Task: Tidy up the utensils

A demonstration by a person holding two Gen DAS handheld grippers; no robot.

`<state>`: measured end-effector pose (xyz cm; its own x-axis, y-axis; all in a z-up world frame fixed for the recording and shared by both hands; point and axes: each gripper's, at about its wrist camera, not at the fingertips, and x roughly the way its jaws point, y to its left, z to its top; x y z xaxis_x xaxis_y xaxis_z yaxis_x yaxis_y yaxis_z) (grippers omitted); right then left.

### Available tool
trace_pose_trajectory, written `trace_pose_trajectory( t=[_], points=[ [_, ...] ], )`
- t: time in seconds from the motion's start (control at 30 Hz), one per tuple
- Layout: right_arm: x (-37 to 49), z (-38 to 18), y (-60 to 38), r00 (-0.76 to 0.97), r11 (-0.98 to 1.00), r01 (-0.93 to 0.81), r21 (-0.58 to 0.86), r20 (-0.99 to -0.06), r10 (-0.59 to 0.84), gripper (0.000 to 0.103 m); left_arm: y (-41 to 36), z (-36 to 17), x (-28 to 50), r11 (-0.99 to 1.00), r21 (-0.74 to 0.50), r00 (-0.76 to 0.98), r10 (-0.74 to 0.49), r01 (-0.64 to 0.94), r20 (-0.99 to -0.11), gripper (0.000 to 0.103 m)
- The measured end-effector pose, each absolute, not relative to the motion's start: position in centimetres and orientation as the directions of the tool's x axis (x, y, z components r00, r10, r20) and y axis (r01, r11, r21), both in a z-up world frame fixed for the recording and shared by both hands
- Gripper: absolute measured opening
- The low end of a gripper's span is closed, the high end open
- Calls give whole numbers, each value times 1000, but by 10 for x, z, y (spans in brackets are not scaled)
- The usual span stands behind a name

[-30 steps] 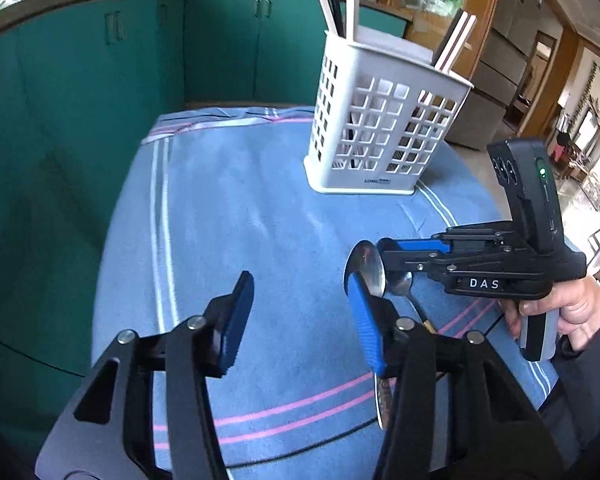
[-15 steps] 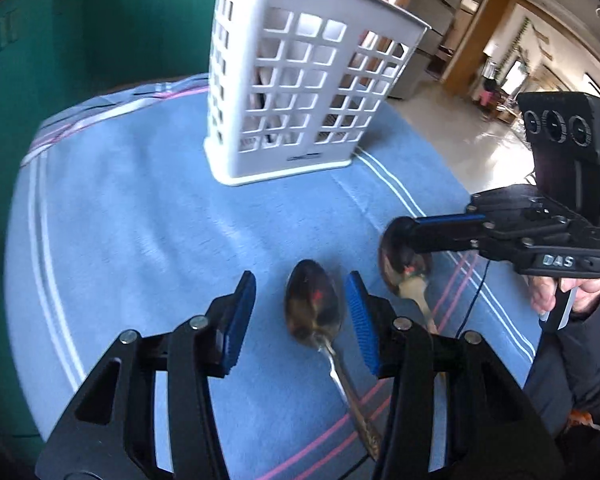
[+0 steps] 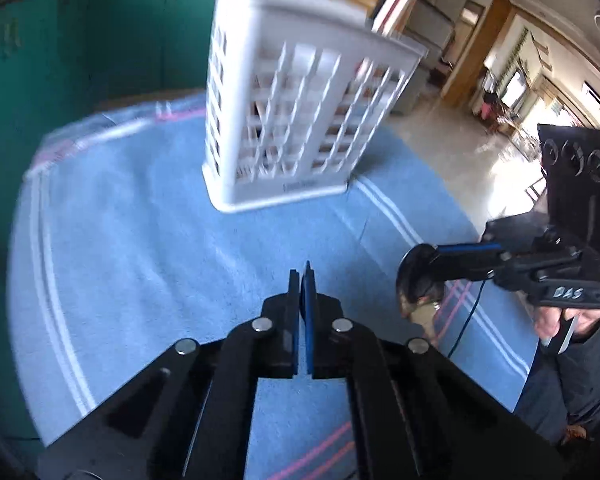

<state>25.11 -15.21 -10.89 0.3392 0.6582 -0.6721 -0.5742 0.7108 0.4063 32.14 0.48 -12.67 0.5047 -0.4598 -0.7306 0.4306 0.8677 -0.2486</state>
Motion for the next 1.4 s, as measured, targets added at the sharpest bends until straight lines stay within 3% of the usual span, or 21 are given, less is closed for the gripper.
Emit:
trace_pose_trajectory(
  t=[0.17, 0.4, 0.77, 1.1, 1.23, 1.4],
  points=[
    [234, -85, -155, 421, 731, -579, 361, -636, 647, 2, 7, -89, 282, 916, -141, 652, -368, 374, -663, 2],
    [196, -34, -157, 617, 812, -548, 201, -559, 554, 2, 23, -33, 232, 944, -71, 808, -315, 323, -498, 2],
    [184, 47, -171, 776, 893, -449, 39, -478, 411, 2, 36, -34, 235, 968, -58, 835, -240, 244, -495, 2],
    [218, 156, -165, 919, 949, -302, -92, -291, 264, 2, 47, -24, 229, 974, -80, 863, -227, 214, -452, 2],
    [246, 157, -159, 946, 966, -233, -113, -257, 198, 2, 51, -22, 227, 975, -92, 871, -224, 204, -437, 2],
    [285, 108, -146, 955, 978, -155, -137, -273, 113, 2, 60, -19, 226, 977, -108, 883, -213, 185, -419, 2]
  ],
)
